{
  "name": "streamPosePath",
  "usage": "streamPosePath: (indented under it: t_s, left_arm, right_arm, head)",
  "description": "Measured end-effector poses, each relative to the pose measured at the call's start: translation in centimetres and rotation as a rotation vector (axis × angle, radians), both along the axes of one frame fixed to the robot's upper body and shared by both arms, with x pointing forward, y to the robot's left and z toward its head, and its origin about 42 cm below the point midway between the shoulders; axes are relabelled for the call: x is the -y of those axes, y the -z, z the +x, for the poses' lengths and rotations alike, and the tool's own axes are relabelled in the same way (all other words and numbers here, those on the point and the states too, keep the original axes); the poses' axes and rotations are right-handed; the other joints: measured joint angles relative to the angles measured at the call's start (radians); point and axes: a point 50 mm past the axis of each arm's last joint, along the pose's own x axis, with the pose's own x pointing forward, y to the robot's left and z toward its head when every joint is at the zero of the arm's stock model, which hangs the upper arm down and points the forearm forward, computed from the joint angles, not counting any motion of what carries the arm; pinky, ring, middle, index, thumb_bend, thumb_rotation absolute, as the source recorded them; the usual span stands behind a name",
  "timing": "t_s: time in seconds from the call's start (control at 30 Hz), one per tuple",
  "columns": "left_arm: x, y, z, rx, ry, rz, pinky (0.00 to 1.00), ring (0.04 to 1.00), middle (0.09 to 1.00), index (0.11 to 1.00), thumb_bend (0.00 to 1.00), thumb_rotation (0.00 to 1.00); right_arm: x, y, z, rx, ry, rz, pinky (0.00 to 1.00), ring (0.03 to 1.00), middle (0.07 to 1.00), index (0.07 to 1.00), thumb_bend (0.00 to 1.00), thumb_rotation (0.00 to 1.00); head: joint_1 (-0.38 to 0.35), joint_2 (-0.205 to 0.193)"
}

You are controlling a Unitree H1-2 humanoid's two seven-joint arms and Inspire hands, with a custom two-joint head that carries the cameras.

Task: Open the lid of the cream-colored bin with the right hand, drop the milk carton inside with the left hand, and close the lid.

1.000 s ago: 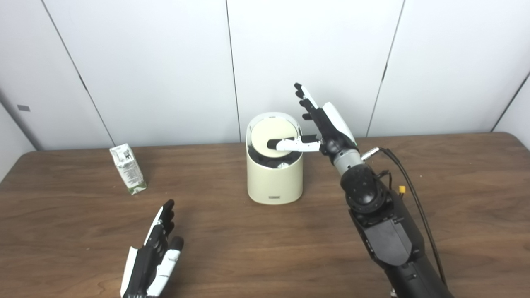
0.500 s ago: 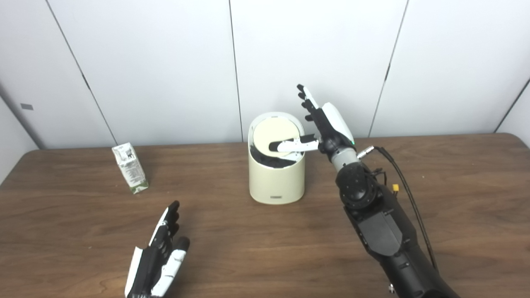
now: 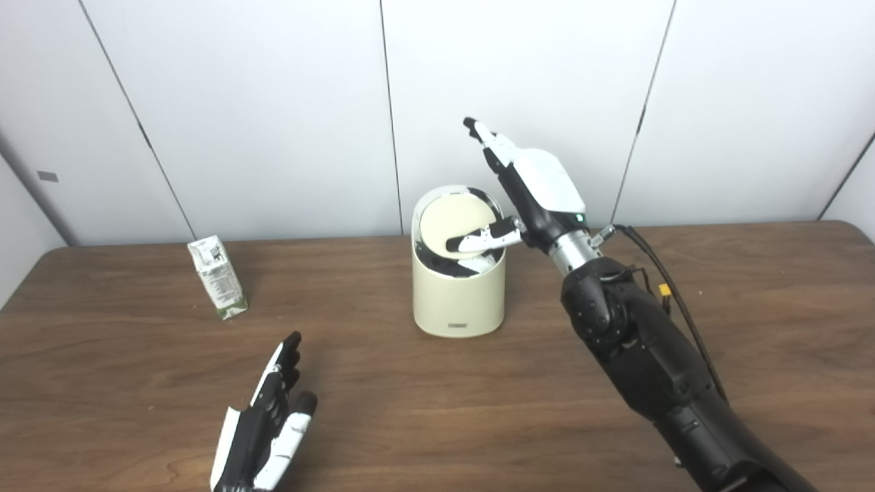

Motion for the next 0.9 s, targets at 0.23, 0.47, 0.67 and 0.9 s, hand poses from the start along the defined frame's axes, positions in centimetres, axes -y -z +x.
streamPosePath:
  t_s: [0.23, 0.47, 0.67, 0.9]
  left_arm:
    - [0.2, -0.1, 0.0, 0.015, -0.003, -0.004, 0.99, 1.000, 1.000, 1.000, 0.67, 0.69]
    - [0.3, -0.1, 0.0, 0.016, -0.007, -0.011, 0.99, 1.000, 1.000, 1.000, 0.66, 0.69]
    - [0.4, -0.1, -0.1, 0.016, -0.015, -0.005, 1.00, 1.000, 1.000, 1.000, 0.68, 0.71]
    - [0.4, -0.1, -0.1, 0.017, -0.021, -0.001, 1.00, 1.000, 1.000, 1.000, 0.66, 0.72]
  right_arm:
    - [0.2, -0.3, 0.0, 0.035, -0.027, -0.028, 0.86, 0.934, 0.922, 0.988, 0.97, 0.12]
    - [0.7, -0.1, 0.2, 0.016, -0.027, -0.005, 0.89, 0.936, 0.918, 0.976, 0.94, 0.16]
    - [2.0, 1.6, 0.4, -0.177, 0.030, 0.312, 0.82, 0.884, 0.887, 0.968, 0.87, 0.33]
    - [3.1, 2.0, -0.6, -0.346, 0.086, 0.536, 0.79, 0.881, 0.898, 0.972, 0.80, 0.39]
  head:
    - [0.002, -0.002]
    - [-0.003, -0.003]
    - [-0.008, -0.006]
    - [-0.011, -0.008]
